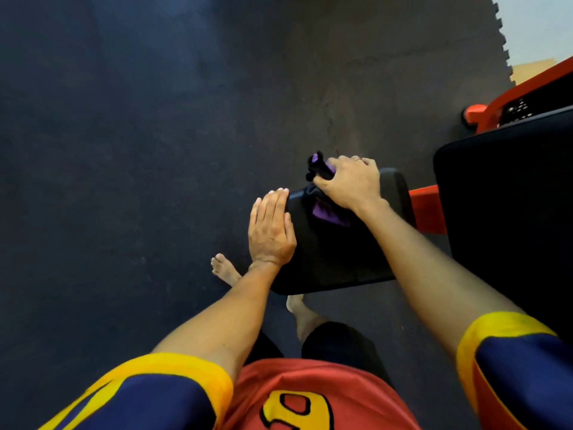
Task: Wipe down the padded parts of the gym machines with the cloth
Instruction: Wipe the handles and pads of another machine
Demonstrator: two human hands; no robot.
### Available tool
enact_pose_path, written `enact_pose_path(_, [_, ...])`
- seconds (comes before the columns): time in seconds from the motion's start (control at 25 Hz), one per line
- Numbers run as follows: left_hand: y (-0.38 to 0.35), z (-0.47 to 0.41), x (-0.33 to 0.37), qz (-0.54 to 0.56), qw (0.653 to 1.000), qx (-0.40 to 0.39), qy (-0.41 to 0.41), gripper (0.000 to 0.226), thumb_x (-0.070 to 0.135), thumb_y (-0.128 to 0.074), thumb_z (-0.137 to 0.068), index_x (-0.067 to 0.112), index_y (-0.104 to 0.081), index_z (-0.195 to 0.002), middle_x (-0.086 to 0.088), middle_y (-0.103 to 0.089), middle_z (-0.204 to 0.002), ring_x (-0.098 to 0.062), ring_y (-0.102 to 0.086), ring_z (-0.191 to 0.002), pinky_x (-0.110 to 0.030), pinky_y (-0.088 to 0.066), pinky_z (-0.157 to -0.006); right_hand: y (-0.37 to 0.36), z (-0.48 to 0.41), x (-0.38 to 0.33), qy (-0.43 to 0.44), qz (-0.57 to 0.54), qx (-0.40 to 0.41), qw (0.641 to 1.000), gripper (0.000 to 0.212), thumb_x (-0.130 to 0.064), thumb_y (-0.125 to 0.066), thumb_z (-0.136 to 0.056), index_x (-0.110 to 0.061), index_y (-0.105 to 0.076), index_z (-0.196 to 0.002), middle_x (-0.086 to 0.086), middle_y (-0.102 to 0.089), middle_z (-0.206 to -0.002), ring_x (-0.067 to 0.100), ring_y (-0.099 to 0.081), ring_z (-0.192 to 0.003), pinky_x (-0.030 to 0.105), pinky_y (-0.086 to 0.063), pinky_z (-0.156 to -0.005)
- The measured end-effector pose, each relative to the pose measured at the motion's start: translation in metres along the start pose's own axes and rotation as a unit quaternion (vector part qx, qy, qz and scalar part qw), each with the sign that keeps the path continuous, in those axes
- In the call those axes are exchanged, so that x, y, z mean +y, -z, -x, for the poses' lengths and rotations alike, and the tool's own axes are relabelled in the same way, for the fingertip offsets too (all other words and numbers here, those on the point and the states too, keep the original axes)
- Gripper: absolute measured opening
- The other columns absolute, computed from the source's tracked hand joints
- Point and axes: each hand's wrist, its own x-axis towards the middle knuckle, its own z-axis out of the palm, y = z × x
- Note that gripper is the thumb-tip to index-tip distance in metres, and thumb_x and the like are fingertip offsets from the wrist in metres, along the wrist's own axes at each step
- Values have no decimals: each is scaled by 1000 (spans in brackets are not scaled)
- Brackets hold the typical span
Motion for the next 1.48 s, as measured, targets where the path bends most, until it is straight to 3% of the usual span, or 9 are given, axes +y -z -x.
enact_pose_path(0.24, [-11, 3, -7, 32, 998, 40, 21, 48, 13, -48, -93, -1, -55, -139, -15, -57, -143, -29, -49, -137, -34, -15, -126, -33, 49, -62, 49, -88, 76, 992, 62, -60, -42, -83, -25, -63, -130, 2, -61, -135, 30, -51, -133, 57, -18, -123])
enact_pose_path(0.36, [-9, 2, -8, 19, 1000, 17, 1, 53, 20, -50, -95, 3, -50, -145, -12, -53, -146, -27, -46, -140, -39, -20, -126, -57, 100, -43, 63, -101, 144, 982, 74, -54, -53, -84, -27, -47, -153, 6, -42, -159, 29, -31, -152, 58, -13, -125])
enact_pose_path(0.48, [-2, -1, -2, 7, 1000, 2, 15, 51, 18, -47, -99, 6, -45, -148, -11, -51, -149, -26, -42, -143, -41, -20, -126, -66, 110, -12, 93, -56, 139, 984, 82, -54, -57, -81, -31, -39, -157, 8, -34, -164, 30, -26, -154, 59, -17, -124])
enact_pose_path(0.68, [-2, 3, -1, 29, 998, -22, 48, 54, 21, -41, -104, 7, -34, -156, -10, -36, -161, -22, -25, -153, -38, -10, -128, -46, 67, -40, -45, -98, 98, 989, 72, -51, -57, -90, -33, -37, -157, 4, -30, -166, 29, -14, -157, 59, 2, -126])
enact_pose_path(0.8, [-2, 18, -4, 112, 985, -29, 126, 57, 24, -42, -108, 12, -22, -160, -5, -20, -168, -17, -12, -156, -35, -9, -128, -67, 103, -47, 78, -89, 134, 984, 75, -51, -51, -87, -32, -36, -158, 5, -28, -167, 29, -15, -157, 58, 0, -126])
enact_pose_path(0.92, [5, 37, -7, 268, 940, -33, 209, 56, 28, -33, -111, 19, -14, -162, 0, -11, -170, -11, -9, -155, -30, -14, -125, -74, 109, -12, 214, -44, 140, 966, 77, -53, -53, -84, -31, -40, -156, 5, -33, -165, 29, -25, -154, 57, -11, -126])
enact_pose_path(1.12, [13, 61, -1, 352, 890, -36, 288, 55, 32, -30, -112, 23, -13, -163, -1, -18, -169, -15, -18, -154, -30, -20, -123, -53, 68, -43, 31, -74, 111, 991, 72, -55, -49, -86, -33, -41, -154, 3, -37, -163, 29, -23, -155, 56, -1, -126])
enact_pose_path(1.36, [14, 83, -18, 373, 875, -28, 308, 46, 29, -32, -111, 23, -36, -156, -8, -49, -152, -21, -48, -139, -45, -42, -114, -74, 137, -59, 229, -67, 86, 967, 75, -50, -56, -90, -33, -32, -159, 3, -23, -169, 29, -9, -158, 56, 3, -127])
enact_pose_path(1.48, [21, 93, -25, 368, 876, -26, 312, 41, 24, -33, -110, 20, -46, -149, -8, -57, -144, -20, -54, -132, -42, -48, -109, -78, 135, -59, 253, -51, 84, 962, 77, -51, -59, -88, -34, -33, -158, 3, -23, -169, 30, -10, -158, 59, 2, -125])
